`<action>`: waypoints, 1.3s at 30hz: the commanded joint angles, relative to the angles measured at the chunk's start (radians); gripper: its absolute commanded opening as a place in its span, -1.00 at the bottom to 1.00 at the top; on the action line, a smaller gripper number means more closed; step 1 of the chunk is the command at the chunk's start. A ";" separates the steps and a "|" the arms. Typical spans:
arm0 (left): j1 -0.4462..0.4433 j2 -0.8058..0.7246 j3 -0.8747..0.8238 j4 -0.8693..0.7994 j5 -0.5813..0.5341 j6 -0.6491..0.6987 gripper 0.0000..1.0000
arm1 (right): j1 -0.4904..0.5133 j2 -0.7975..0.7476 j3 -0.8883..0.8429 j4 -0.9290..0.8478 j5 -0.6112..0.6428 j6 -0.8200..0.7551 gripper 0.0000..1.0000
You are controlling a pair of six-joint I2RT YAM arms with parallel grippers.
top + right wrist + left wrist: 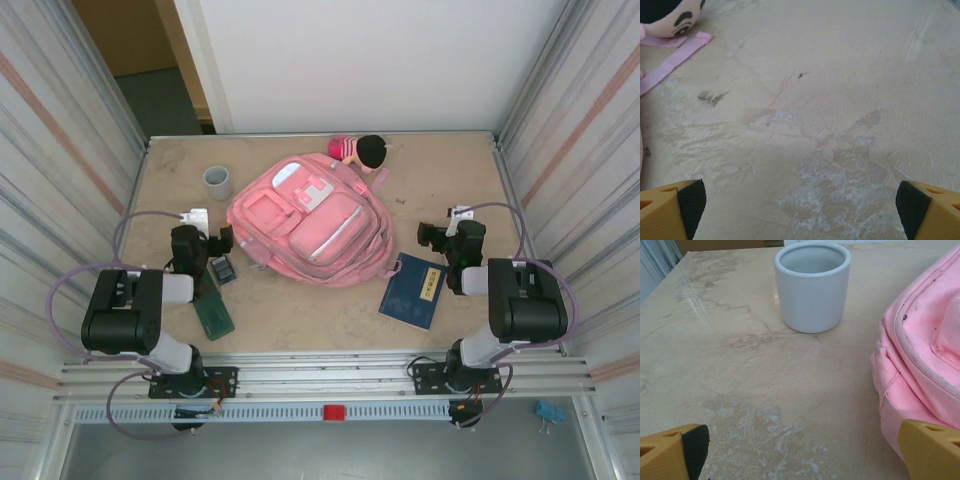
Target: Pack books, pencil case, and school supplies into a backpack
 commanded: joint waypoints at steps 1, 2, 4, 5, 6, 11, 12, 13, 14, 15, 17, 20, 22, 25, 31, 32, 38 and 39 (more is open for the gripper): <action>-0.007 -0.004 0.020 0.006 -0.004 0.010 0.97 | 0.001 -0.007 0.012 0.020 -0.003 0.008 0.97; -0.008 -0.003 0.020 0.006 -0.003 0.009 0.97 | 0.001 -0.007 0.011 0.020 -0.001 0.007 0.97; -0.008 -0.004 0.020 0.005 -0.002 0.010 0.98 | 0.001 -0.007 0.013 0.021 -0.001 0.007 0.97; -0.007 -0.003 0.020 0.006 -0.004 0.009 0.97 | 0.001 -0.007 0.013 0.020 -0.001 0.008 0.97; -0.007 -0.004 0.020 0.006 -0.004 0.008 0.98 | 0.001 -0.008 0.012 0.020 -0.002 0.007 0.97; -0.007 -0.004 0.020 0.006 -0.005 0.009 0.97 | 0.001 -0.007 0.012 0.021 -0.003 0.007 0.97; -0.007 -0.003 0.020 0.004 -0.003 0.009 0.97 | 0.001 -0.007 0.012 0.020 -0.003 0.008 0.97; -0.007 -0.004 0.021 0.004 -0.003 0.009 0.98 | 0.001 -0.007 0.012 0.020 -0.002 0.008 0.97; -0.007 -0.004 0.021 0.004 -0.005 0.009 0.97 | 0.001 -0.007 0.012 0.020 -0.003 0.009 0.97; -0.007 -0.003 0.021 0.003 -0.004 0.009 0.97 | 0.001 -0.007 0.013 0.021 -0.003 0.009 0.97; -0.007 -0.004 0.021 0.004 -0.003 0.009 0.97 | 0.000 -0.007 0.012 0.020 -0.002 0.008 0.97; -0.007 -0.004 0.021 0.004 -0.003 0.009 0.97 | 0.001 -0.007 0.012 0.020 -0.003 0.008 0.97; -0.007 -0.003 0.021 0.004 -0.004 0.008 0.98 | -0.001 -0.007 0.013 0.021 -0.004 0.008 0.97; -0.007 -0.005 0.018 0.007 -0.003 0.009 0.97 | -0.002 -0.007 0.013 0.020 -0.005 0.009 0.97; -0.062 -0.141 0.090 -0.222 -0.081 0.040 0.92 | -0.013 -0.051 0.037 -0.056 -0.004 0.025 0.97; -0.075 -0.173 0.111 -0.282 -0.103 0.041 0.92 | -0.013 -0.084 0.059 -0.114 -0.014 0.022 0.97; -0.127 -0.382 0.297 -0.735 -0.053 -0.248 0.77 | 0.026 -0.279 0.456 -0.821 -0.071 0.060 0.97; -0.135 -0.410 0.320 -0.779 0.007 -0.301 0.71 | 0.049 -0.281 0.545 -0.938 -0.059 0.066 0.97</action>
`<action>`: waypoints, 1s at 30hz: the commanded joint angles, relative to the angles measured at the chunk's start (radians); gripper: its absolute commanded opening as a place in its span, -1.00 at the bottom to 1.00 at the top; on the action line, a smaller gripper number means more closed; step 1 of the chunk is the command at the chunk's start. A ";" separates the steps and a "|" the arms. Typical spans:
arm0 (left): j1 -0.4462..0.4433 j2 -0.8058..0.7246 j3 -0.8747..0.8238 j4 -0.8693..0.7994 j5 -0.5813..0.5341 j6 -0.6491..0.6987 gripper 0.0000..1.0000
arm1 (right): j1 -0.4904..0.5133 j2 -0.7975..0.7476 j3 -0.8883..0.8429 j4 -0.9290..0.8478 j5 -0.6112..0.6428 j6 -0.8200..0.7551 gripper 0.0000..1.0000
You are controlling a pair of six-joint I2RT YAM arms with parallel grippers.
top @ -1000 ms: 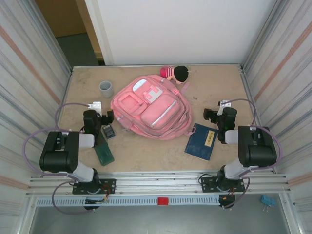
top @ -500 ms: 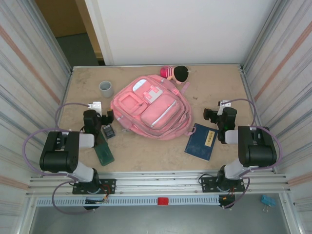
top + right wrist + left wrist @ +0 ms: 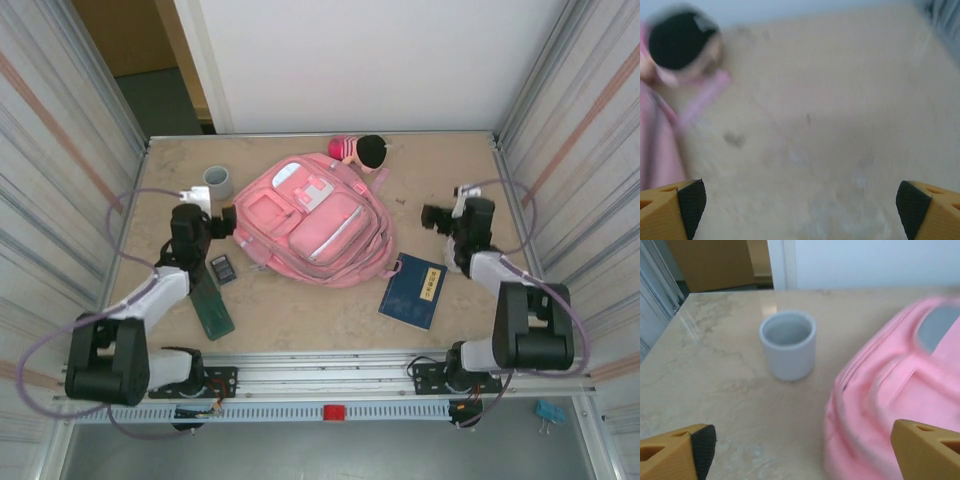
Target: Pack books, pencil case, and school supplies into a backpack
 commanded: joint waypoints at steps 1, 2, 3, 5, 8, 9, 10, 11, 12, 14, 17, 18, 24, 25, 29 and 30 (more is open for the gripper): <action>-0.024 -0.088 0.080 -0.275 0.134 -0.228 0.65 | 0.068 -0.062 0.283 -0.461 -0.005 0.040 0.97; -0.038 -0.105 0.097 -0.303 0.179 -0.276 0.61 | 0.098 -0.048 0.367 -0.555 0.016 0.040 0.97; -0.061 -0.120 0.109 -0.330 0.227 -0.313 0.58 | 0.134 -0.030 0.450 -0.647 0.032 0.034 0.97; -0.126 -0.137 0.134 -0.396 0.246 -0.360 0.54 | 0.210 0.002 0.558 -0.756 0.046 0.024 0.97; -0.222 -0.135 0.145 -0.486 0.224 -0.397 0.54 | 0.334 0.042 0.593 -0.800 0.046 0.026 0.98; -0.242 -0.131 0.133 -0.494 0.221 -0.410 0.53 | 0.377 0.052 0.579 -0.790 0.040 0.038 0.98; -0.254 -0.127 0.116 -0.496 0.223 -0.417 0.51 | 0.407 0.062 0.556 -0.771 0.039 0.058 0.93; -0.260 -0.122 0.095 -0.497 0.220 -0.430 0.49 | 0.437 0.074 0.525 -0.740 0.028 0.084 0.87; -0.261 -0.116 0.070 -0.496 0.221 -0.449 0.48 | 0.458 0.087 0.489 -0.702 -0.002 0.108 0.80; -0.261 -0.104 0.035 -0.489 0.229 -0.463 0.46 | 0.490 0.119 0.421 -0.621 -0.054 0.167 0.76; -0.261 -0.081 0.000 -0.470 0.233 -0.463 0.44 | 0.537 0.189 0.361 -0.556 -0.056 0.220 0.74; -0.261 -0.067 -0.010 -0.455 0.228 -0.458 0.44 | 0.559 0.213 0.351 -0.549 -0.029 0.229 0.74; -0.247 0.061 -0.008 -0.386 0.255 -0.451 0.44 | 0.654 0.298 0.289 -0.530 0.007 0.280 0.71; -0.246 0.085 -0.004 -0.368 0.255 -0.451 0.44 | 0.671 0.301 0.266 -0.515 0.002 0.298 0.71; -0.241 0.182 0.047 -0.312 0.257 -0.437 0.45 | 0.752 0.290 0.176 -0.449 -0.031 0.414 0.70; -0.238 0.206 0.064 -0.307 0.260 -0.428 0.45 | 0.777 0.285 0.159 -0.434 -0.031 0.444 0.70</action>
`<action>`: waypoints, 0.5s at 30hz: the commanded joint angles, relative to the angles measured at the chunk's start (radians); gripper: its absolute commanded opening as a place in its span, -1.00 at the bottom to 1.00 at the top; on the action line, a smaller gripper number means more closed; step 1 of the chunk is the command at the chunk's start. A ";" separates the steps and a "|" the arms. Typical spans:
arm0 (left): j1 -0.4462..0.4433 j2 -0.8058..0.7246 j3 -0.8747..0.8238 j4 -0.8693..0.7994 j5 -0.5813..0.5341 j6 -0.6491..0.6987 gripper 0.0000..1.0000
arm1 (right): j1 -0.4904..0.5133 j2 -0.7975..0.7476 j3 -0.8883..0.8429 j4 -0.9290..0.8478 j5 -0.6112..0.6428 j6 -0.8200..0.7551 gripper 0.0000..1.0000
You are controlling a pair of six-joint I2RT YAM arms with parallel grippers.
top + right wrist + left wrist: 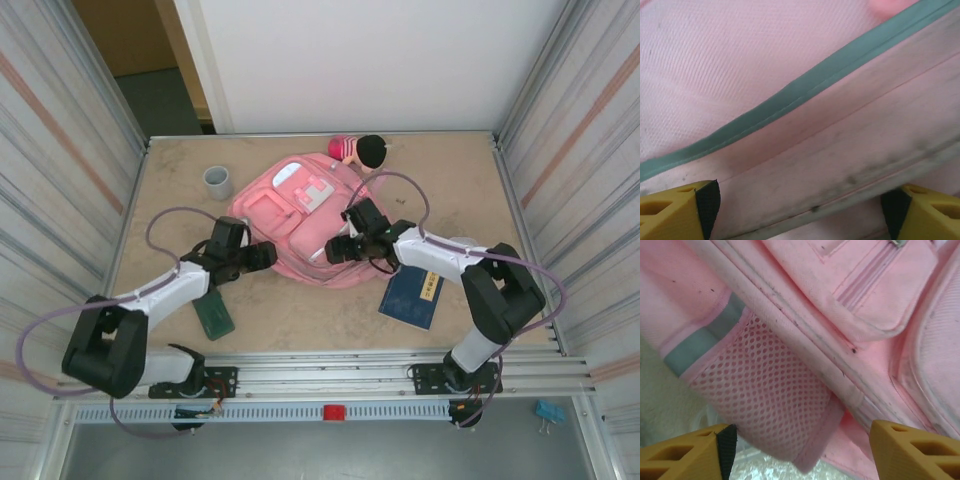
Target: Pack books, pencil case, and school supplies into a backpack
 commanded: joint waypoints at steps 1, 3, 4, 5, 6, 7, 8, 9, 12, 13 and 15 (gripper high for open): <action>0.014 0.070 0.081 0.069 0.013 0.021 0.46 | 0.089 -0.010 -0.074 0.039 -0.027 0.167 0.70; 0.023 0.124 0.122 0.073 0.012 0.039 0.47 | 0.152 -0.017 -0.090 0.072 -0.021 0.227 0.70; 0.031 0.149 0.140 0.081 0.011 0.045 0.47 | 0.186 -0.022 -0.090 0.086 -0.017 0.252 0.70; 0.043 0.174 0.156 0.085 0.018 0.045 0.47 | 0.216 -0.028 -0.088 0.094 -0.008 0.275 0.71; 0.056 0.188 0.168 0.085 0.028 0.044 0.45 | 0.239 -0.036 -0.081 0.098 -0.001 0.292 0.72; 0.067 0.197 0.180 0.085 0.036 0.044 0.44 | 0.261 -0.048 -0.069 0.095 0.004 0.302 0.73; 0.076 0.194 0.185 0.077 0.040 0.045 0.44 | 0.276 -0.067 -0.055 0.080 0.012 0.305 0.74; 0.080 0.183 0.185 0.072 0.040 0.044 0.44 | 0.282 -0.087 -0.043 0.060 0.020 0.304 0.75; 0.079 0.100 0.174 0.035 0.059 0.046 0.44 | 0.261 -0.179 -0.018 -0.023 0.053 0.288 0.79; 0.076 0.067 0.169 0.018 0.069 0.043 0.44 | 0.233 -0.209 -0.017 -0.047 0.041 0.280 0.80; 0.071 0.007 0.147 -0.004 0.087 0.035 0.44 | 0.153 -0.250 -0.025 -0.078 -0.010 0.270 0.80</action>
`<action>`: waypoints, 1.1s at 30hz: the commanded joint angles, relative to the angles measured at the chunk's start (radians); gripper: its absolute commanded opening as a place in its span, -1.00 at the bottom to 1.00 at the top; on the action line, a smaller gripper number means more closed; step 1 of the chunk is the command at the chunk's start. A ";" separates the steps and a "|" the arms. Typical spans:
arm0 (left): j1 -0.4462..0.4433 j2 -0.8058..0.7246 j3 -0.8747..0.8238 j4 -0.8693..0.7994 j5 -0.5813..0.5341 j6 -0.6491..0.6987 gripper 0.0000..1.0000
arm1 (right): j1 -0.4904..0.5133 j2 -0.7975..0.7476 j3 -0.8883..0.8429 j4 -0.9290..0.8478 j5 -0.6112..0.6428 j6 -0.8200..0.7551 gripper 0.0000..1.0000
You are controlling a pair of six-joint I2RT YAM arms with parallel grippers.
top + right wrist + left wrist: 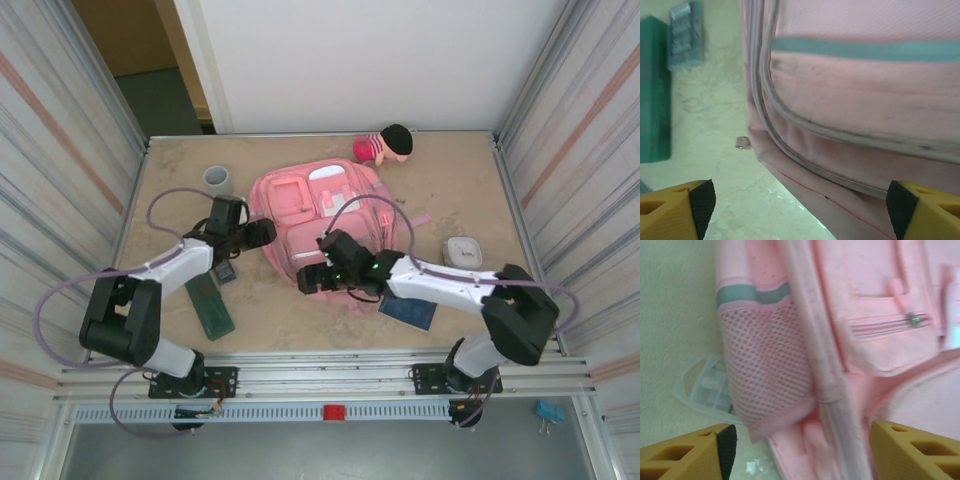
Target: Pack books, pencil case, and school supplies into a backpack
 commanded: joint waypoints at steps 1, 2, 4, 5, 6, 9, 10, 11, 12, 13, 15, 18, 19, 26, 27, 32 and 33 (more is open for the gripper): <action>-0.011 -0.125 -0.022 -0.036 0.050 -0.001 0.44 | -0.133 -0.092 0.024 -0.095 -0.044 0.014 0.79; -0.016 -0.145 -0.033 -0.038 0.062 -0.006 0.43 | -0.173 -0.100 0.017 -0.097 -0.057 0.008 0.78; -0.034 -0.173 -0.054 -0.022 0.094 -0.013 0.43 | -0.262 -0.103 0.002 -0.099 -0.079 -0.007 0.78; -0.047 -0.178 -0.061 -0.011 0.103 -0.015 0.42 | -0.289 -0.101 -0.003 -0.097 -0.083 -0.011 0.77; -0.062 -0.175 -0.070 0.009 0.117 -0.017 0.42 | -0.321 -0.093 -0.012 -0.088 -0.086 -0.018 0.76; -0.111 -0.124 -0.081 0.085 0.140 -0.029 0.41 | -0.366 -0.053 -0.036 -0.049 -0.086 -0.033 0.74; -0.123 -0.092 -0.076 0.098 0.146 -0.034 0.40 | -0.366 -0.038 -0.045 -0.032 -0.080 -0.035 0.74; -0.130 -0.064 -0.067 0.102 0.144 -0.040 0.40 | -0.361 -0.025 -0.056 -0.012 -0.084 -0.032 0.73; -0.135 -0.033 -0.059 0.106 0.139 -0.047 0.38 | -0.355 -0.010 -0.074 0.017 -0.097 -0.026 0.72; -0.135 -0.006 -0.057 0.109 0.135 -0.056 0.36 | -0.339 0.002 -0.095 0.047 -0.100 -0.017 0.72; -0.135 0.021 -0.067 0.119 0.123 -0.071 0.33 | -0.301 0.022 -0.128 0.088 -0.096 0.011 0.70; -0.135 0.023 -0.102 0.090 0.100 -0.083 0.32 | -0.213 0.044 -0.182 0.155 -0.084 0.069 0.69; -0.136 0.012 -0.118 0.076 0.093 -0.089 0.32 | -0.180 0.053 -0.194 0.174 -0.082 0.090 0.68; -0.155 -0.212 -0.216 -0.048 0.005 -0.070 0.37 | 0.019 -0.009 -0.189 0.147 0.023 0.180 0.69; -0.164 -0.264 -0.211 -0.077 -0.030 -0.047 0.40 | 0.029 -0.043 -0.179 0.119 0.046 0.176 0.70; -0.195 -0.424 -0.131 -0.156 -0.108 0.131 0.41 | -0.009 -0.234 -0.139 -0.006 0.072 0.118 0.75; -0.201 -0.440 -0.109 -0.160 -0.101 0.196 0.40 | -0.033 -0.273 -0.140 -0.013 0.053 0.105 0.75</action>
